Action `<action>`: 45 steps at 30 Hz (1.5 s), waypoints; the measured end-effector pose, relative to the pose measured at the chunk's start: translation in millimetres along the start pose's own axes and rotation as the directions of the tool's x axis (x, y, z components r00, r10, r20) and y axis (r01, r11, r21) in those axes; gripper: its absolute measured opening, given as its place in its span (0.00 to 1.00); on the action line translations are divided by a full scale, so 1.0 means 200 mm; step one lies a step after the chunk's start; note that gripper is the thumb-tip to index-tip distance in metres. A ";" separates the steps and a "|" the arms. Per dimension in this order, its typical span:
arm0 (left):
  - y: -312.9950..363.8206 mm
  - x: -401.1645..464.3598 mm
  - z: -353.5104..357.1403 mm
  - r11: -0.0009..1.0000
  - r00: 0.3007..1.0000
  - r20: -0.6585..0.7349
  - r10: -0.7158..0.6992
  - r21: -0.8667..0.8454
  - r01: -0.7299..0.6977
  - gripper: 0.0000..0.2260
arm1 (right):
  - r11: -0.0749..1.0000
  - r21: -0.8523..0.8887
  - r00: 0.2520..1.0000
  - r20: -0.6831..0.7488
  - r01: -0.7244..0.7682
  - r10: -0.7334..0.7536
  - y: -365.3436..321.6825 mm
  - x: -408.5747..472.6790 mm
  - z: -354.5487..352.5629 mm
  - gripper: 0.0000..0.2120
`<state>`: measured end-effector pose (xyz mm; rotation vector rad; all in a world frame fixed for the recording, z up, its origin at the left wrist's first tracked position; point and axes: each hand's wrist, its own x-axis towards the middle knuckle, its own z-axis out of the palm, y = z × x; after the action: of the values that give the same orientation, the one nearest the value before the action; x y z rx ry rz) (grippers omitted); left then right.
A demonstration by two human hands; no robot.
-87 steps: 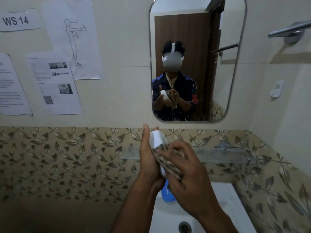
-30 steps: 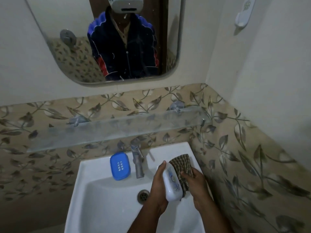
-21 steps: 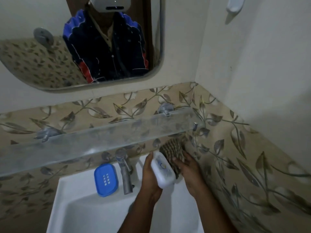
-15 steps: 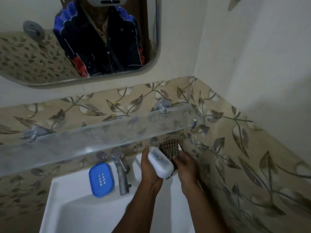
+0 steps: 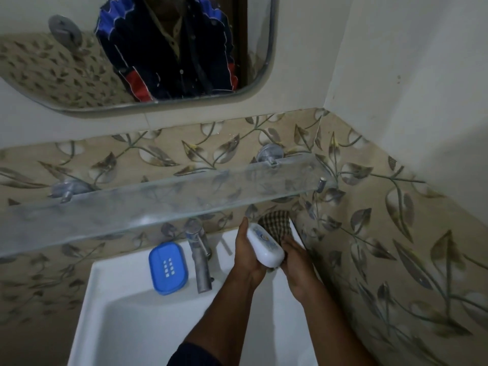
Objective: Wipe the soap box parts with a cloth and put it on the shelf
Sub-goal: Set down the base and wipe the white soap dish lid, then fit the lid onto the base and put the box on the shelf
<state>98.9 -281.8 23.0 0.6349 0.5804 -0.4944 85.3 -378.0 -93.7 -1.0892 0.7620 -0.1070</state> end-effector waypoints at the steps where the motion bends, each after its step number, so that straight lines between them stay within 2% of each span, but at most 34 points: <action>1: -0.01 -0.04 0.03 0.991 0.996 -0.051 0.068 -0.114 -0.073 0.24 | 1.000 -0.008 1.000 0.006 0.006 -0.006 0.00 -0.03 0.00 0.23; 2: -0.05 -0.03 0.07 0.970 0.974 -0.179 0.137 -0.176 -0.169 0.23 | 1.000 -0.010 1.000 0.018 0.019 -0.019 -0.01 -0.08 0.02 0.23; 3: -0.05 -0.03 0.03 0.938 0.942 -0.234 0.242 -0.190 -0.289 0.23 | 0.999 -0.020 0.999 0.017 0.048 -0.047 -0.03 -0.15 0.04 0.21; 4: -0.08 -0.09 0.00 0.930 0.915 -0.224 0.336 -0.072 -0.359 0.23 | 0.997 -0.004 0.997 -0.006 0.075 -0.075 -0.05 -0.25 0.07 0.16; 5: -0.07 -0.13 -0.03 0.931 0.925 -0.177 0.336 -0.086 -0.355 0.20 | 0.994 0.016 0.994 -0.020 0.112 -0.112 -0.05 -0.34 0.08 0.11; 7: -0.04 -0.17 -0.14 0.941 0.951 0.114 0.288 -0.216 -0.260 0.08 | 0.977 0.047 0.978 -0.035 0.207 -0.205 -0.08 -0.53 0.13 0.11; 9: 0.11 -0.28 -0.25 0.980 0.985 0.130 0.116 -0.179 -0.092 0.10 | 0.954 -0.001 0.951 -0.077 0.300 -0.299 -0.08 -0.73 0.22 0.10; 10: 0.20 -0.37 -0.32 0.984 0.981 0.188 0.046 -0.176 -0.012 0.15 | 0.941 -0.030 0.937 -0.090 0.338 -0.339 -0.07 -0.81 0.28 0.09; 12: 0.36 -0.54 -0.47 0.988 0.966 0.244 0.081 -0.151 -0.045 0.28 | 0.910 -0.106 0.909 -0.081 0.401 -0.410 -0.02 -0.95 0.42 0.10; 14: 0.51 -0.59 -0.65 0.975 0.969 0.180 0.168 -0.178 -0.136 0.29 | 0.853 -0.162 0.866 0.026 0.497 -0.499 0.04 -1.06 0.55 0.09; 15: 0.56 -0.60 -0.72 0.976 0.976 0.155 0.153 -0.176 -0.125 0.29 | 0.815 -0.192 0.837 0.126 0.547 -0.532 0.07 -1.11 0.61 0.12; 16: 0.60 -0.61 -0.78 0.983 0.977 0.165 0.132 -0.149 -0.108 0.29 | 0.762 -0.243 0.799 0.242 0.600 -0.551 0.10 -1.15 0.67 0.19; 17: 0.64 -0.64 -0.81 0.990 0.976 0.185 0.115 -0.102 -0.097 0.30 | 0.691 -0.316 0.755 0.371 0.650 -0.541 0.13 -1.17 0.71 0.26; 19: 0.68 -0.66 -0.90 0.997 0.970 0.229 0.083 -0.020 -0.081 0.24 | 0.548 -0.444 0.693 0.583 0.709 -0.425 0.20 -1.18 0.78 0.37; 21: 0.73 -0.66 -0.99 0.995 0.969 0.230 0.088 0.015 -0.094 0.23 | 0.513 -0.469 0.666 0.675 0.719 -0.317 0.27 -1.17 0.83 0.41; 26: 0.74 -0.55 -1.10 0.998 0.994 0.091 0.065 -0.031 -0.062 0.29 | 0.596 -0.494 0.735 0.626 0.633 -0.261 0.37 -1.11 0.87 0.42; 29: 0.72 -0.40 -1.18 0.992 0.987 -0.098 0.126 0.040 -0.122 0.27 | 0.591 -0.593 0.818 0.527 0.547 -0.229 0.40 -1.05 0.88 0.52; 31: 0.70 -0.32 -1.22 0.990 0.978 -0.171 0.122 0.089 -0.108 0.25 | 0.586 -0.633 0.847 0.493 0.506 -0.199 0.41 -1.02 0.88 0.55; 33: 0.69 -0.26 -1.25 0.992 0.979 -0.184 0.092 0.104 -0.074 0.23 | 0.586 -0.642 0.849 0.501 0.494 -0.168 0.42 -0.99 0.89 0.52; 38: 0.66 -0.14 -1.26 0.979 0.992 -0.108 0.058 0.201 -0.036 0.19 | 0.584 -0.620 0.820 0.552 0.524 -0.150 0.41 -0.91 0.92 0.32; 43: 0.66 -0.06 -1.27 0.999 0.997 -0.075 -0.027 0.031 0.030 0.21 | 0.546 -0.678 0.833 0.549 0.492 -0.070 0.36 -0.82 0.99 0.30; 45: 0.66 -0.04 -1.29 0.999 0.996 -0.074 -0.043 0.019 0.045 0.21 | 0.521 -0.713 0.849 0.526 0.469 -0.044 0.36 -0.78 1.00 0.30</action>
<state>81.7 -16.3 -89.1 0.6629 0.6605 -0.5203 69.3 -123.7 -26.5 -2.0702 0.1545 0.2865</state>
